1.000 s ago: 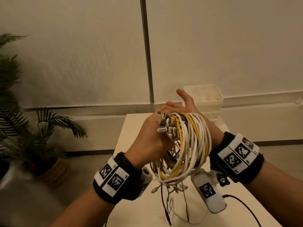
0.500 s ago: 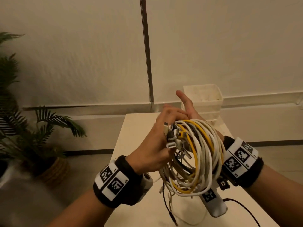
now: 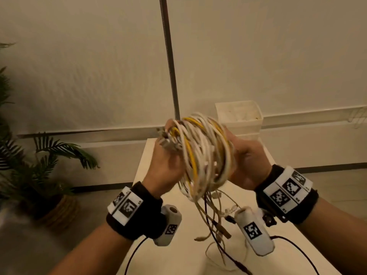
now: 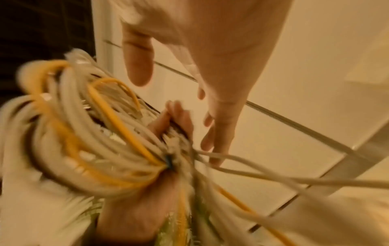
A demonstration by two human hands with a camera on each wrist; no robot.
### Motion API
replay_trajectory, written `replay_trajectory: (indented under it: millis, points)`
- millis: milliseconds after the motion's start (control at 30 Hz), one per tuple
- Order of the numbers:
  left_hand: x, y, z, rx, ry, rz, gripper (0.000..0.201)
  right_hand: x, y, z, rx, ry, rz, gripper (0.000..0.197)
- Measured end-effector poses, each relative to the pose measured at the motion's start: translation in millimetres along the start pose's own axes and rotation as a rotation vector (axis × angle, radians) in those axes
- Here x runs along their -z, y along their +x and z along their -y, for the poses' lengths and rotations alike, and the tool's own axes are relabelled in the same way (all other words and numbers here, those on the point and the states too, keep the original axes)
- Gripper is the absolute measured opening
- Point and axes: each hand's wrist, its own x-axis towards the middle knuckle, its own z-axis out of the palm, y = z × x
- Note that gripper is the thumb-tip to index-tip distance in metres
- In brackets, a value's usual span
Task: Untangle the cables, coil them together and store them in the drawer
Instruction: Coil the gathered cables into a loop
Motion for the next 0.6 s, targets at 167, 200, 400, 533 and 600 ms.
replay_trajectory:
  millis: [167,200,400,533,600]
  points:
    - [23,16,-2,0.246,-0.346,0.026,0.041,-9,-10,-27,-0.239,-0.398,0.087,0.045]
    - [25,22,-3,0.207,-0.398,0.061,0.050,-8,-12,-31,-0.248,-0.415,0.076,0.042]
    - [46,38,14,0.325,-0.465,-0.074,0.017,-9,-20,-41,-0.332,-0.260,0.101,0.037]
    - [30,20,12,0.267,-0.436,0.066,0.012,-22,-9,-40,-0.243,-0.550,0.081,0.032]
    - [29,19,11,0.272,-0.488,0.125,0.020,-29,-11,-47,-0.233,-0.639,0.026,0.010]
